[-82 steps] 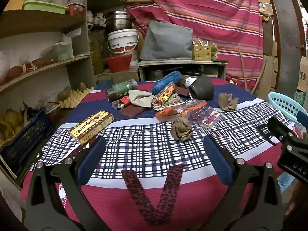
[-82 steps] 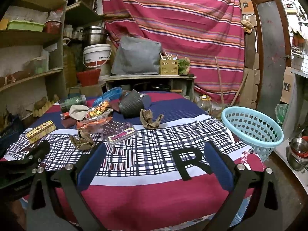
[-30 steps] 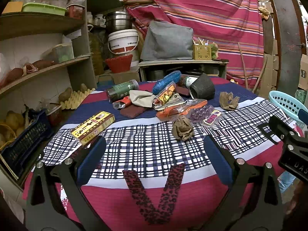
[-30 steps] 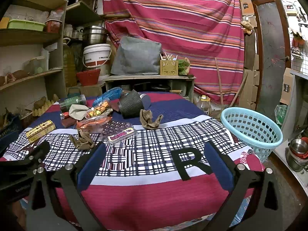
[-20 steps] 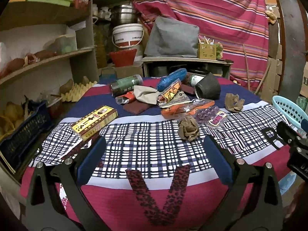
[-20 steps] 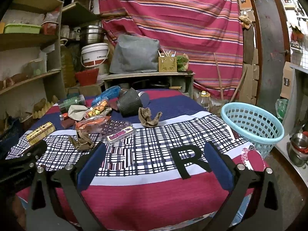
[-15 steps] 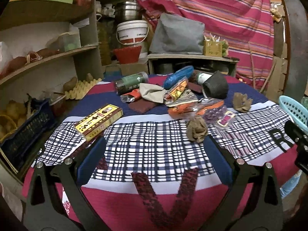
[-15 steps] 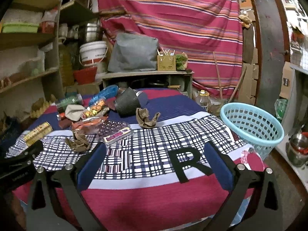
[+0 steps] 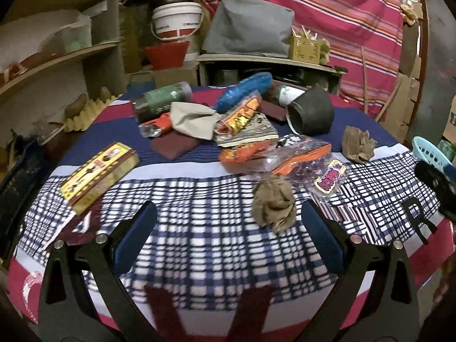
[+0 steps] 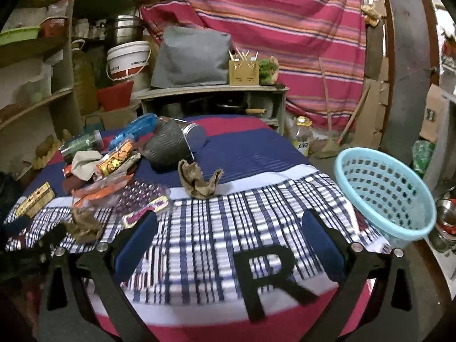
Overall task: Collect trash
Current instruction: 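Reach the left tool to the brown crumpled cloth and close on it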
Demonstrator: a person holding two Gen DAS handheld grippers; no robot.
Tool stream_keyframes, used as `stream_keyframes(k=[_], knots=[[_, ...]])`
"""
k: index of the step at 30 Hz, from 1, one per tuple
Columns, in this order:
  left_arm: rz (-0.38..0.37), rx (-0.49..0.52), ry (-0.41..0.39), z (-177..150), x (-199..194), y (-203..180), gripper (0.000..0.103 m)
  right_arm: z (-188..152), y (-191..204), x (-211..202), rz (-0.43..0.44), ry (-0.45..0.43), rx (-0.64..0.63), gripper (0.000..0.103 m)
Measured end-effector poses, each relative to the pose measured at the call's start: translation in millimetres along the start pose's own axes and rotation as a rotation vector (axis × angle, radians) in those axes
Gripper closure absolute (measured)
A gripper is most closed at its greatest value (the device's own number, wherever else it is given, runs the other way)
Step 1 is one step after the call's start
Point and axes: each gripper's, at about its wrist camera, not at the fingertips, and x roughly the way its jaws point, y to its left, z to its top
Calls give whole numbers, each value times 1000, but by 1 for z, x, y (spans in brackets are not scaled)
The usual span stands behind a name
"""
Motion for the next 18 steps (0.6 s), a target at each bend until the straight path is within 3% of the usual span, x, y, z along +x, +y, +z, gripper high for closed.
stream_keyframes(k=[7,9,11,12,18], knots=[[-48,-4,58,15,30,-11,6,-6,-19,25,-27,55,88,4],[-55,5,86,18,38,-13,14,-7,-21,26,-44,53,93,4],[-84,14,145,17,49,-14,33,-8,-21,26,-62,49,87,4],[-100,11,161,16,51,-14,35,-8,-22,27,-65,50,85,4],[-176,22,163,13,48,-13,62,-10,-22,27,-60,57,88,4]])
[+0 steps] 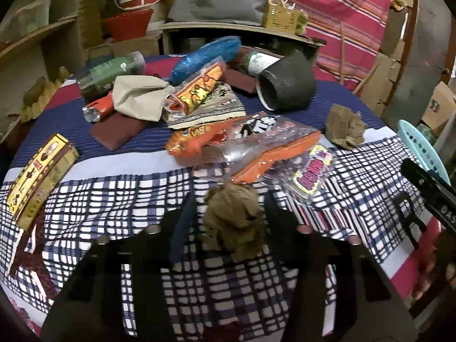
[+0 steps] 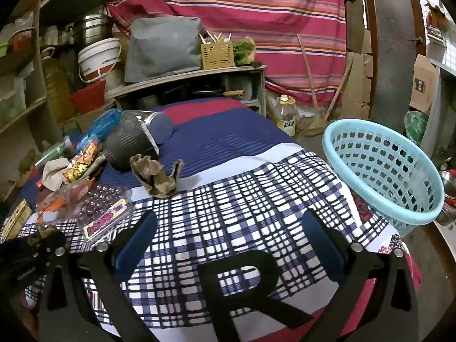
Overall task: Collect trash
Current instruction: 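Reach the left tool to the brown crumpled cloth and close on it, then lift the brown cloth with the left tool and carry it over the blue basket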
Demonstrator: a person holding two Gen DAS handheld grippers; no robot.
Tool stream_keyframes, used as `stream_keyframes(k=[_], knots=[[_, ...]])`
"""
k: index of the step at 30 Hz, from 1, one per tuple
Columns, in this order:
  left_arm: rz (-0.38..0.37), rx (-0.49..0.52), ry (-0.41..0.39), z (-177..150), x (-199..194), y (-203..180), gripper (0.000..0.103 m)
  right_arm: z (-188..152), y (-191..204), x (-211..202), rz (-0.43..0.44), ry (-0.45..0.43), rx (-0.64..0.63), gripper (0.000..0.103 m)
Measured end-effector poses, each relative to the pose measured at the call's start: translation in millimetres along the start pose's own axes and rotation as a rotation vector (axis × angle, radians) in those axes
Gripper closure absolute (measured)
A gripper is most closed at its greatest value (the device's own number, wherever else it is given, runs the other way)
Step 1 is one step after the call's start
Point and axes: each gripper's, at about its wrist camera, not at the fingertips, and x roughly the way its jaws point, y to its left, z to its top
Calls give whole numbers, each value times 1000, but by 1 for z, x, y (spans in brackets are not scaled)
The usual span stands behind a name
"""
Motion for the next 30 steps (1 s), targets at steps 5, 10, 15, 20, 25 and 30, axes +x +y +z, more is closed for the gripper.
stream_keyframes(k=[5,10,15,20,25,30], knots=[[74,15,-34,-10,-20,8,63,-2,3,-5,-7,-11,-29,4],[117,-5,-122,1,-46,23,63,3,7,-3,19,2,-5,4],[188,-16,-177,18,-48,33,63,10,21,1,10,-7,-50,4],[183,-60,-199,27,-42,47,63,22,40,17,13,0,-106,4],[239,-49,-205,28,-37,53,63,30,58,37,15,31,-155,4],[253,-89,-180,30,-27,66,63,34,75,62,30,110,-189,4]])
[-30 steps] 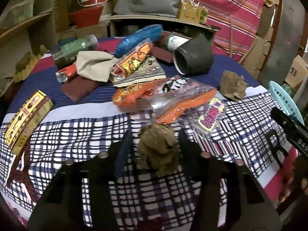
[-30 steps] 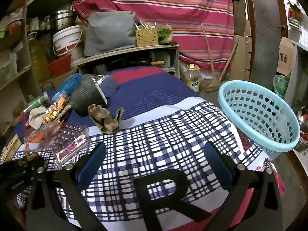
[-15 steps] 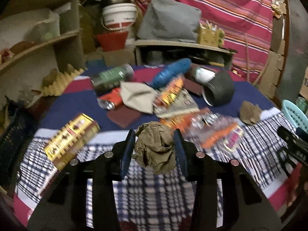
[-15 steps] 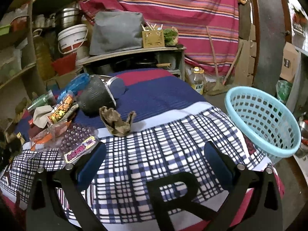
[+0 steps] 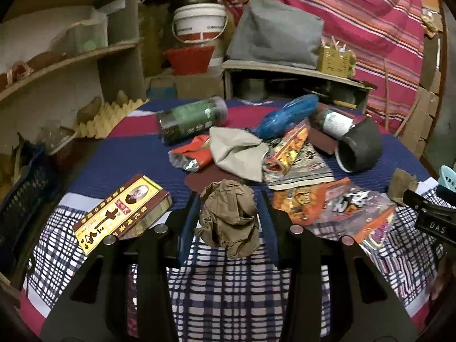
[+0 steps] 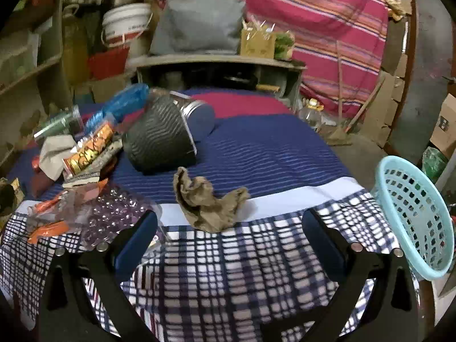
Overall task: Collect trash
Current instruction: 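Lift the brown cloth with the left tool and carry it over the blue basket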
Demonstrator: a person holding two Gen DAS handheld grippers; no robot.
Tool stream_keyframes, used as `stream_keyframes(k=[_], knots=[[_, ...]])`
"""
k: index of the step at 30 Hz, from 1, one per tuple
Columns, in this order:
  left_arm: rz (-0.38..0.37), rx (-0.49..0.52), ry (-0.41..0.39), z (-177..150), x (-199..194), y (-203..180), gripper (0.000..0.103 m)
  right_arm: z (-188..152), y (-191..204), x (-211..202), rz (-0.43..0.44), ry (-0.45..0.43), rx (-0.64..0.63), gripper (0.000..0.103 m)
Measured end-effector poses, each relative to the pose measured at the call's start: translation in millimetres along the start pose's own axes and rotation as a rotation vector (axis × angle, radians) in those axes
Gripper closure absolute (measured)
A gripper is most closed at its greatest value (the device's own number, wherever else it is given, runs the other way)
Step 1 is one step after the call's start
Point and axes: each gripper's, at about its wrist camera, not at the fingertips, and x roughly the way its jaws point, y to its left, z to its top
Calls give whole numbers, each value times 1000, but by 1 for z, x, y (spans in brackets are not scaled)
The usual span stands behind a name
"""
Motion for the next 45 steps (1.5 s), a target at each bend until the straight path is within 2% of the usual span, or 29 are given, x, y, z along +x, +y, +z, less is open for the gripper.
stream_keyframes(k=[5,7,10,15,19,24,32,39,45], knots=[[-2,-18,17,-1,6,1,63,8,4,18,2,36,12,8],[-2,-14,18,-1,7,1,63,6,8,26,13,76,0,30],[-5,-11,32,-3,11,0,63,5,8,26,41,83,3,45],[-1,-5,43,-4,14,-3,63,2,3,23,96,86,16,59],[17,3,35,-7,12,-6,63,2,-4,15,118,56,26,60],[13,-28,18,-7,0,-7,63,1,-15,-6,106,19,-4,62],[-20,12,-100,-1,-50,-35,63,3,-45,-46,110,-53,-18,62],[-69,12,-157,9,-82,-59,63,0,-96,-70,58,-94,-5,62],[-95,76,-196,20,-102,-100,63,2,-139,-92,15,-132,10,62]])
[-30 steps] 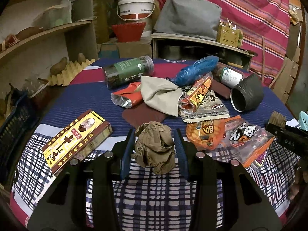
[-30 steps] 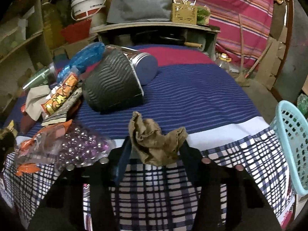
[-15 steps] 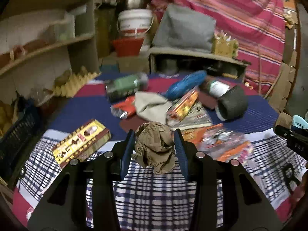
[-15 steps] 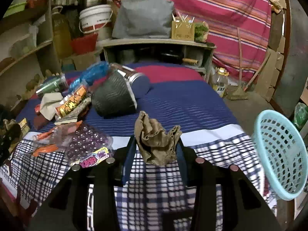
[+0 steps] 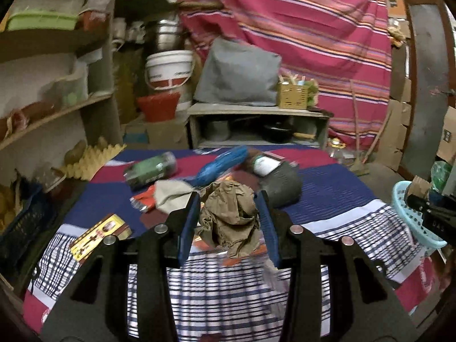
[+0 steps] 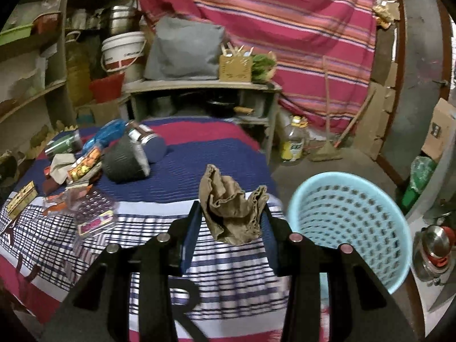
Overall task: Collect trash
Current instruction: 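Lift the brown cloth with the left tool and carry it over the blue basket, then open the left tool to drop the brown cloth into the basket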
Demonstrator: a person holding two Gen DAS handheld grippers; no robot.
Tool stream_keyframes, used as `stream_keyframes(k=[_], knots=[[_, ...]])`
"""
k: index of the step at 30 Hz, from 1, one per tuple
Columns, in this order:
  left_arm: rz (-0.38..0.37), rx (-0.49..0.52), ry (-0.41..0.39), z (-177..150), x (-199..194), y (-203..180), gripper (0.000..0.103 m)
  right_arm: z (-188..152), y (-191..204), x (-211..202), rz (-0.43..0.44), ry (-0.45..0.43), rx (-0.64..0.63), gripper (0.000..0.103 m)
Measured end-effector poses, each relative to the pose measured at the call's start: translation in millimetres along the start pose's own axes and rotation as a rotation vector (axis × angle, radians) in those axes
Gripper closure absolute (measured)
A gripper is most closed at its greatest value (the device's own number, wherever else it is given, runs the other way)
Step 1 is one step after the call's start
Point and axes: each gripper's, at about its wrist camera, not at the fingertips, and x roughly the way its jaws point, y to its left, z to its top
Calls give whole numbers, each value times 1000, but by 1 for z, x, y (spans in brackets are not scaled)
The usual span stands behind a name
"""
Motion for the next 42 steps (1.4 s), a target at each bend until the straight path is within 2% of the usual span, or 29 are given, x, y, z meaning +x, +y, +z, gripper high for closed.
stream_keyframes(k=[6,10,14,18,22,27,32,38,42], knots=[[-88,67,-21,18,-2,-61,63,0,-42,-24,-37,-46,23,62],[-180,105,-13,25,7,-116,63,-11,-86,-29,-78,-49,70,62],[-285,135,33,19,25,-177,63,-26,-124,-25,-107,-42,129,62],[-362,186,68,7,44,-231,63,-39,-145,-13,-116,-27,172,62],[-448,215,115,-3,62,-272,63,-50,-160,0,-146,-15,195,62],[-533,266,137,-8,77,-308,63,-58,-182,11,-161,4,231,62],[-555,268,192,-13,98,-331,63,-60,-193,24,-181,15,249,63],[-535,290,260,-23,121,-341,62,-62,-195,33,-191,26,259,63],[-518,320,261,-29,122,-344,62,-61,-193,34,-197,30,263,63]])
